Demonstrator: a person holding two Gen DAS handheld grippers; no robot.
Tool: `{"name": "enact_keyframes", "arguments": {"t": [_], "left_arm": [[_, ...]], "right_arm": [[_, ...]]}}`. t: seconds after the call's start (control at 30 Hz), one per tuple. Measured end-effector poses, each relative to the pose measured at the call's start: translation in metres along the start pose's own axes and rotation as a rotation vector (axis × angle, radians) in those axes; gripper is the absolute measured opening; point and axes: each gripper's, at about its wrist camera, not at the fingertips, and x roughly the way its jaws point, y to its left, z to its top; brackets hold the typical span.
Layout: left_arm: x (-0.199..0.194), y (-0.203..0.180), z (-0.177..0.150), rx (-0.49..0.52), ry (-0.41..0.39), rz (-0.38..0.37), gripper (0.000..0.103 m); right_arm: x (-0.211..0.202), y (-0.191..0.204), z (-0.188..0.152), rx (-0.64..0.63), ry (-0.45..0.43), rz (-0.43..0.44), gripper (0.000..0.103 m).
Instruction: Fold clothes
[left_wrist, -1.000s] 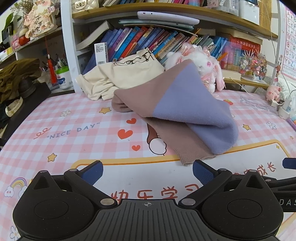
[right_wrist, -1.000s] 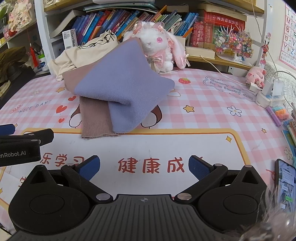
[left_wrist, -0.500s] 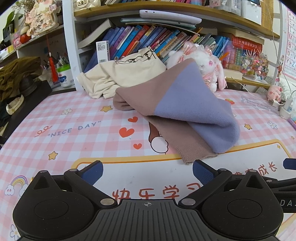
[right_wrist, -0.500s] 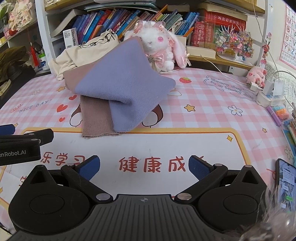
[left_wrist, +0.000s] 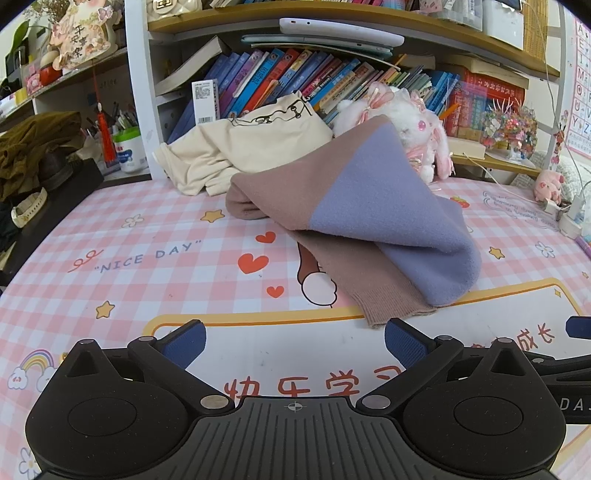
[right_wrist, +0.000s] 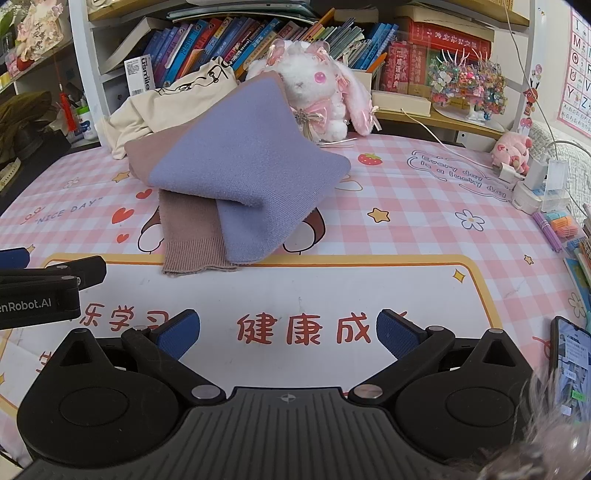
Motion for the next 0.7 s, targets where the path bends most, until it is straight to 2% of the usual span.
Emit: {"name": "enact_keyframes", "arguments": {"t": [0.7], "left_arm": [[0.0049, 0.0015, -0.0008, -0.009, 0.005, 0.001, 0.103]], "right_arm": [[0.0045, 0.0003, 0.0019, 0.003, 0.005, -0.001, 0.103]]}}
